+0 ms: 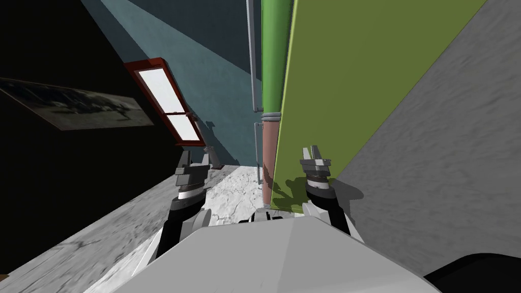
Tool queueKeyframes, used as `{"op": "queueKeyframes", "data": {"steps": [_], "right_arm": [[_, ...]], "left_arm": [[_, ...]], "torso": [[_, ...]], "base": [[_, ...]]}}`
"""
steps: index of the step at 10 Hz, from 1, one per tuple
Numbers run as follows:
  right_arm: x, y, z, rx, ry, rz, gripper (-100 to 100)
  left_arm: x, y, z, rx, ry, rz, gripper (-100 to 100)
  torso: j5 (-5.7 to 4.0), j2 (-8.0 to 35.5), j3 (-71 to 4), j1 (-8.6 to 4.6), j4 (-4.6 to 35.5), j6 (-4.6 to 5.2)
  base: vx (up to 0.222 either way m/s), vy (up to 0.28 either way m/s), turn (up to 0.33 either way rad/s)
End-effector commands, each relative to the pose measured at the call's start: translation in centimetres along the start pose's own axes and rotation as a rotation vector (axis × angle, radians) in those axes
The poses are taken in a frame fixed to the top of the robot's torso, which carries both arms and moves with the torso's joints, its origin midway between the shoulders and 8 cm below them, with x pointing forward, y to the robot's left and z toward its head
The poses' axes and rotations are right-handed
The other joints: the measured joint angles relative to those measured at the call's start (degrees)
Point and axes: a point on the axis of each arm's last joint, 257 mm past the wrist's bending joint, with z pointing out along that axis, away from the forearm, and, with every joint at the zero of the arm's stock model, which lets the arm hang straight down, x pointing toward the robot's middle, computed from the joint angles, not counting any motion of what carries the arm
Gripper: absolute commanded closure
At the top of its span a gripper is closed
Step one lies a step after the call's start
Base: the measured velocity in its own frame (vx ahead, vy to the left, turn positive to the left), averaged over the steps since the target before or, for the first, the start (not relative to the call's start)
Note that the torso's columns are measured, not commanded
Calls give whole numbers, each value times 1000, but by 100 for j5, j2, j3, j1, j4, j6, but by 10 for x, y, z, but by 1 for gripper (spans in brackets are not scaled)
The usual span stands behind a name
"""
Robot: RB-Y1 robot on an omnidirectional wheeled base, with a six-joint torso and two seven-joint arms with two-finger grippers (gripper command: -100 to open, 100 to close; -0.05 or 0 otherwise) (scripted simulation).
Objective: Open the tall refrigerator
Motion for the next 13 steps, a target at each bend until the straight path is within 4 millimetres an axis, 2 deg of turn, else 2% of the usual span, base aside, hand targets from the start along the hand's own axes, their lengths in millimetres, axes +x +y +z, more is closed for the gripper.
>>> {"op": "queueKeyframes", "data": {"steps": [1, 4, 13], "right_arm": [[8, 4, 4, -23, 44, 40, -100], [15, 17, 16, -85, 80, 144, -100], [11, 40, 39, -208, 70, 401, -100]], "left_arm": [[0, 0, 0, 0, 0, 0, 0], [0, 0, 0, -1, 0, 0, 0], [0, 0, 0, -1, 0, 0, 0]], "torso": [[0, 193, -395, -1, 189, -1], [0, 265, -537, -1, 266, 0], [0, 267, -538, -1, 269, -1]], "base": [[-3, -6, 81], [-7, -12, 117], [-3, -9, 81]]}}
